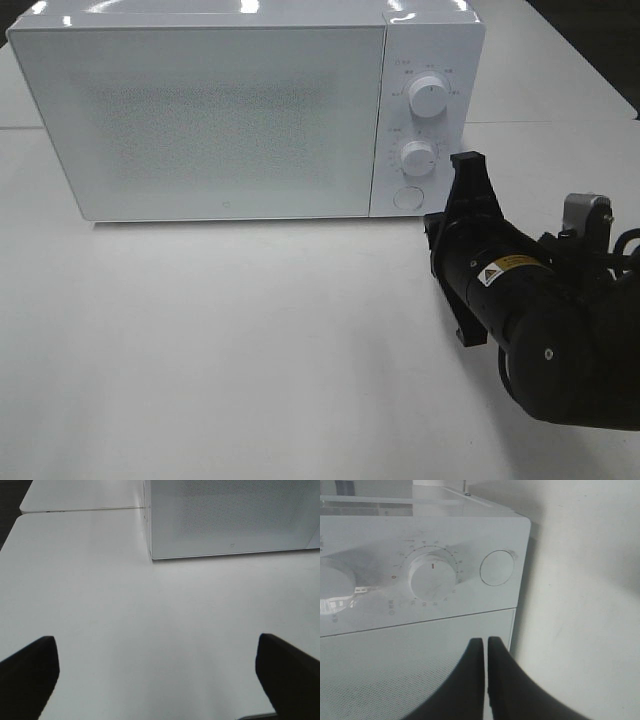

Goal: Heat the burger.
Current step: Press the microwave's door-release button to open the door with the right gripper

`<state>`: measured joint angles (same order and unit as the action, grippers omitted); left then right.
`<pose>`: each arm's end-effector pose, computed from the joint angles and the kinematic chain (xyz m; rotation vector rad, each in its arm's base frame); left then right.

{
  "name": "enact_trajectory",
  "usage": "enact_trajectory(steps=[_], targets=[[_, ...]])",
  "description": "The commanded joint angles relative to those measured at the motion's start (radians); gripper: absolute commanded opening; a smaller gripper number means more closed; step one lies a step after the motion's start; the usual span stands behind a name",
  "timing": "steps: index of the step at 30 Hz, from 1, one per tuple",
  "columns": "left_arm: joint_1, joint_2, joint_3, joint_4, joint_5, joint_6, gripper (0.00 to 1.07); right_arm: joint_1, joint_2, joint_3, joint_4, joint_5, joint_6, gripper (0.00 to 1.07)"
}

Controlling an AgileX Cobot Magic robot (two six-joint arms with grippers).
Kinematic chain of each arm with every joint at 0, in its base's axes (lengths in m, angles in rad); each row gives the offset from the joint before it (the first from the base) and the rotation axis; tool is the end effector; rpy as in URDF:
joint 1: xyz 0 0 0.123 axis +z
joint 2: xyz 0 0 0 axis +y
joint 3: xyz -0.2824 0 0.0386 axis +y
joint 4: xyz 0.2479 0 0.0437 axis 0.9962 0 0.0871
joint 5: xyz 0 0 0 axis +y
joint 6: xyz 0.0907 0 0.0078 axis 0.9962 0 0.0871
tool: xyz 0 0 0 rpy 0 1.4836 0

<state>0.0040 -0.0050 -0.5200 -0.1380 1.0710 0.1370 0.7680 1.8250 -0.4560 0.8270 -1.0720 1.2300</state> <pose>-0.0088 -0.0110 0.2824 0.1436 2.0177 -0.0754 0.2316 0.1419 0.1261 1.3023 1.5092 0.9970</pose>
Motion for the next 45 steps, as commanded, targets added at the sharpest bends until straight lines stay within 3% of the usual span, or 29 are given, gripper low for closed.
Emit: enact_trajectory(steps=[1,10,25,45], targets=[[0.004,-0.016,0.001,0.002,0.001,-0.006,1.0,0.0,0.003,-0.007,0.011,0.023,0.019,0.0],[0.004,-0.016,0.001,0.002,0.001,-0.006,1.0,-0.006,0.104,-0.078,0.023,0.039,0.075,0.0],[0.004,-0.016,0.001,0.003,0.001,-0.006,1.0,-0.189,0.224,-0.245,-0.168,0.153,0.086,0.0],[0.004,-0.016,0.001,0.002,0.001,-0.006,1.0,-0.28,0.283,-0.372,-0.189,0.224,0.055,0.0]])
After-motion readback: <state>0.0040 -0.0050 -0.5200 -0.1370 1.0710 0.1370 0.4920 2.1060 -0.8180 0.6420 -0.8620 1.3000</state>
